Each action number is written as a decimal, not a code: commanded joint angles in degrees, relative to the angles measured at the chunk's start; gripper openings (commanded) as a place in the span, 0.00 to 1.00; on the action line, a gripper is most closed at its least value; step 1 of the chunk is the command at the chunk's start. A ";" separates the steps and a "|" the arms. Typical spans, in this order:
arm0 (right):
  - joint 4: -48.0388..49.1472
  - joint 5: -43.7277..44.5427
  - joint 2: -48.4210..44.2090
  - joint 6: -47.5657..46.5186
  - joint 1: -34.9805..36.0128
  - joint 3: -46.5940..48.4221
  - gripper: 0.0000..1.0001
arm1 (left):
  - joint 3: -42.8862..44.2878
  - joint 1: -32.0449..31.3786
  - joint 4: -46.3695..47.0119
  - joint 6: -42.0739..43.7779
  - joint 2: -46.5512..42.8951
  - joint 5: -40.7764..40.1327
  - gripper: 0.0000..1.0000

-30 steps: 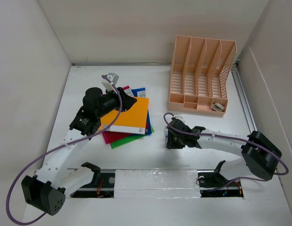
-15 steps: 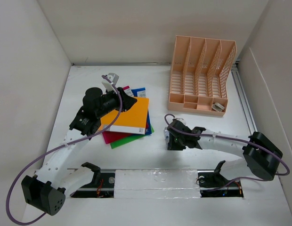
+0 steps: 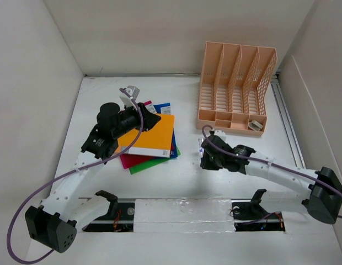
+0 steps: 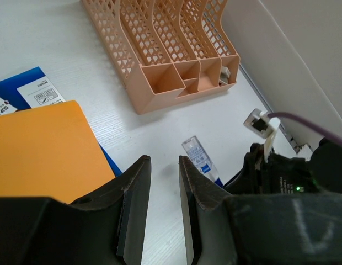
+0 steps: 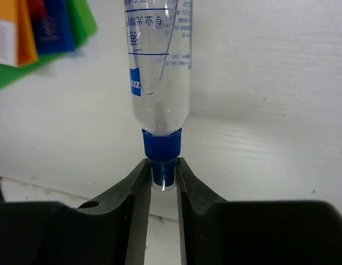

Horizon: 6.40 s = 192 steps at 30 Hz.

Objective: Organize the desk

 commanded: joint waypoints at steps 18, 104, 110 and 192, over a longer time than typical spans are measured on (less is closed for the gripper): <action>15.70 -38.79 1.64 -11.75 -29.63 12.94 0.09 | 1.08 -0.11 2.32 -0.34 -3.08 2.10 0.23; 114.60 -39.72 23.71 72.29 -35.53 -22.57 0.25 | 0.72 -0.11 1.96 -0.96 -5.63 0.86 0.24; 111.96 -38.31 21.77 71.40 -35.53 -21.78 0.35 | 0.55 -0.11 1.96 -0.87 -5.98 0.78 0.24; 78.80 -51.04 43.31 12.95 -14.52 -0.76 0.24 | -24.32 2.17 -10.16 -38.22 -8.00 -37.19 0.54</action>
